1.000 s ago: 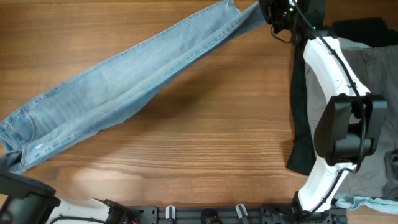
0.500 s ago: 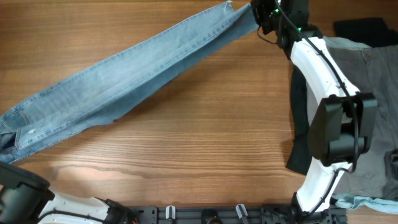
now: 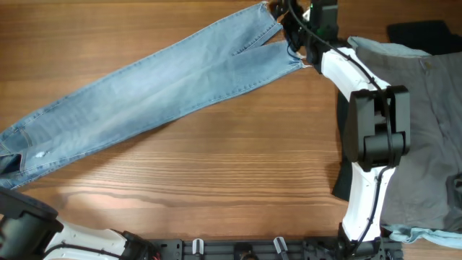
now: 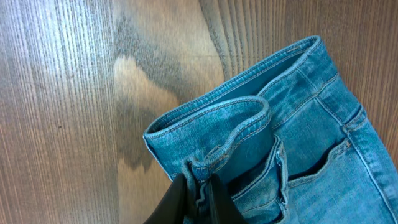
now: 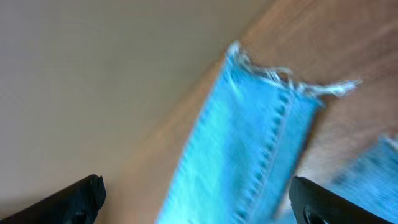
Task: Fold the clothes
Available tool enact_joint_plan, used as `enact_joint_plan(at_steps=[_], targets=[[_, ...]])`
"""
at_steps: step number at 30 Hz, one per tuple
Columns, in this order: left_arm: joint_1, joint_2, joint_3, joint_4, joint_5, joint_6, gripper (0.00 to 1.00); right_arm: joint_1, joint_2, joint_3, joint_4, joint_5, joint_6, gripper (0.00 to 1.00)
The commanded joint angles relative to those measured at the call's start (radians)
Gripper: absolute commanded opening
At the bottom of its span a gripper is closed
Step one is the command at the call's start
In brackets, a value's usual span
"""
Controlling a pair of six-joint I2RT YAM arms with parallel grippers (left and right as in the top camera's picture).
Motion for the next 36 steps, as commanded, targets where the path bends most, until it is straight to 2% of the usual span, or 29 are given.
enact_joint_plan(at_steps=[1, 4, 7, 9, 10, 12, 14, 16, 18, 19, 20, 21, 22, 23, 24, 30, 33, 36], targets=[[0.003, 0.01, 0.005, 0.003, -0.029, -0.01, 0.08, -0.041, -0.006, 0.007, -0.171, -0.198, -0.249, 0.99], [0.003, 0.01, 0.005, 0.003, -0.029, -0.01, 0.08, -0.047, -0.049, 0.007, -0.282, -0.236, -0.301, 0.99], [0.003, 0.01, 0.005, 0.004, -0.029, -0.01, 0.08, -0.045, -0.139, 0.026, -0.282, -0.217, -0.248, 0.99], [0.003, 0.01, 0.005, 0.004, -0.029, -0.009, 0.09, -0.042, -0.189, 0.082, -0.251, -0.205, -0.294, 1.0], [0.003, 0.01, 0.005, 0.005, -0.029, -0.009, 0.09, -0.037, -0.206, 0.121, -0.248, -0.183, -0.351, 0.99], [0.003, 0.01, 0.005, 0.004, -0.029, -0.009, 0.09, -0.007, -0.234, 0.223, -0.27, -0.093, -0.592, 0.99], [0.003, 0.01, 0.005, 0.003, -0.029, -0.009, 0.09, 0.037, -0.238, 0.303, -0.36, 0.083, -0.795, 1.0], [0.003, 0.01, 0.005, 0.003, -0.028, -0.009, 0.1, 0.087, -0.235, 0.309, -0.418, 0.235, -0.939, 1.0], [0.003, 0.01, 0.005, 0.003, -0.028, -0.009, 0.1, 0.122, -0.202, 0.307, -0.46, 0.304, -0.99, 1.0], [0.003, 0.01, 0.005, 0.003, -0.028, -0.01, 0.1, 0.131, -0.177, 0.307, -0.47, 0.304, -0.995, 0.99], [0.003, 0.01, 0.005, 0.003, -0.028, -0.01, 0.1, 0.135, -0.137, 0.307, -0.468, 0.294, -0.983, 0.86], [0.003, 0.01, 0.005, 0.003, -0.028, -0.01, 0.1, 0.135, -0.111, 0.307, -0.459, 0.289, -0.959, 0.69], [0.003, 0.01, 0.005, 0.004, -0.028, -0.01, 0.1, 0.134, -0.076, 0.307, -0.441, 0.289, -0.912, 0.39], [0.003, 0.01, 0.005, 0.004, -0.028, -0.01, 0.1, 0.133, -0.03, 0.307, -0.409, 0.287, -0.85, 0.22], [0.003, 0.01, 0.005, 0.003, -0.027, -0.01, 0.1, 0.131, 0.005, 0.307, -0.378, 0.274, -0.813, 0.19], [0.003, 0.01, 0.005, 0.005, -0.021, -0.006, 0.11, 0.13, 0.22, 0.307, -0.121, 0.186, -0.613, 0.2], [0.003, 0.01, 0.005, 0.014, -0.021, -0.006, 0.11, 0.13, 0.279, 0.306, -0.078, 0.187, -0.529, 0.19], [0.003, 0.01, 0.005, 0.032, -0.02, -0.003, 0.12, 0.131, 0.332, 0.306, -0.068, 0.198, -0.522, 0.2]])
